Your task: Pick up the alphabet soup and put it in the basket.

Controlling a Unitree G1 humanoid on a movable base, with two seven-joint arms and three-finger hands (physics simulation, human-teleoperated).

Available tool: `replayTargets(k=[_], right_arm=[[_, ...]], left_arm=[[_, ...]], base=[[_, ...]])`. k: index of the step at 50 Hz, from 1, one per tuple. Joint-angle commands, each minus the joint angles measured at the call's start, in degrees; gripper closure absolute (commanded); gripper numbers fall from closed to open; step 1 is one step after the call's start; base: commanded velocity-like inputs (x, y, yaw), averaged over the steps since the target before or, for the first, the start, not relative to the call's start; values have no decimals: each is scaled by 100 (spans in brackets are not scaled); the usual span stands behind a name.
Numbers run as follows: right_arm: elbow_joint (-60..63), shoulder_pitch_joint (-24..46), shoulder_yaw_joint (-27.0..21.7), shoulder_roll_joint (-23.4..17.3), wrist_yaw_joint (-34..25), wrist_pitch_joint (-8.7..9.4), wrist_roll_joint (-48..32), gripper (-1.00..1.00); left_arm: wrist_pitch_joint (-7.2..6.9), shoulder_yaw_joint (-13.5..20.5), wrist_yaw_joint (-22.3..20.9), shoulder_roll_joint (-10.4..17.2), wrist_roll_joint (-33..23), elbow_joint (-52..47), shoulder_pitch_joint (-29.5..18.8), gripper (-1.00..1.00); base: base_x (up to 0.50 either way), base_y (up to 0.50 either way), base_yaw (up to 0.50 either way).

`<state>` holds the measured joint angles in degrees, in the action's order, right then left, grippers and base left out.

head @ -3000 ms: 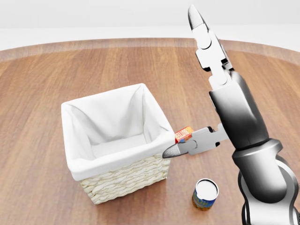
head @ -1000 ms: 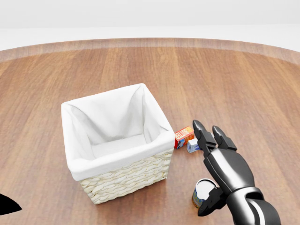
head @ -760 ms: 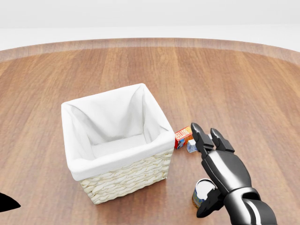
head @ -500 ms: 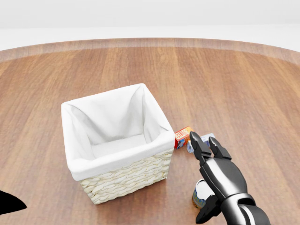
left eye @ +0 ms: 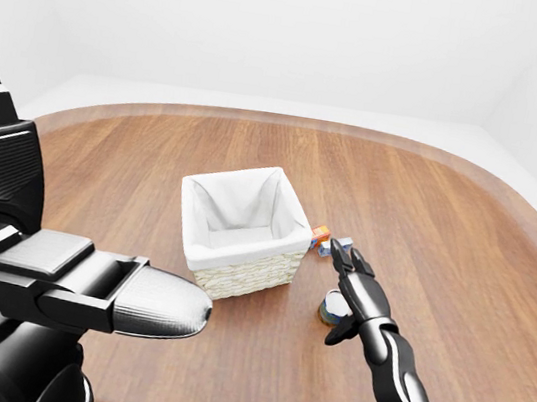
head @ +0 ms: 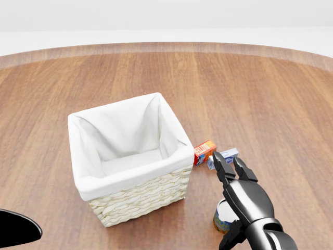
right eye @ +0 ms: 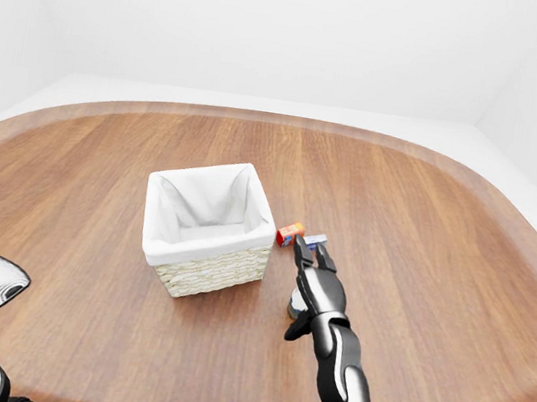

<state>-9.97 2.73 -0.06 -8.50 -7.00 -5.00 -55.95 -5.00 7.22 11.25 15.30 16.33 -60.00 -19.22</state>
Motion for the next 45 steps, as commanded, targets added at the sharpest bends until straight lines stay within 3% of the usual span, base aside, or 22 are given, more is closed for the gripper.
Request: replayTargets(k=[1, 13, 27, 45], right_arm=[[-255, 65, 26, -21, 172, 0, -23, -100], [-690, 211, 37, -51, 393, 0, 31, -100], [-860, 251, 102, -25, 452, 0, 6, -100], [-1916, 646, 168, -67, 918, 0, 178, -100]], left_arm=[[0, -21, -7, 4, -4, 0, 13, -100], [0, -26, -37, -28, -27, 0, 32, -100], [0, -7, 262, 158, 332, 0, 16, -100], [0, 11, 280, 194, 388, 0, 51, -100]], base=[[0, 0, 0], [0, 0, 0], [0, 0, 0], [0, 0, 0]])
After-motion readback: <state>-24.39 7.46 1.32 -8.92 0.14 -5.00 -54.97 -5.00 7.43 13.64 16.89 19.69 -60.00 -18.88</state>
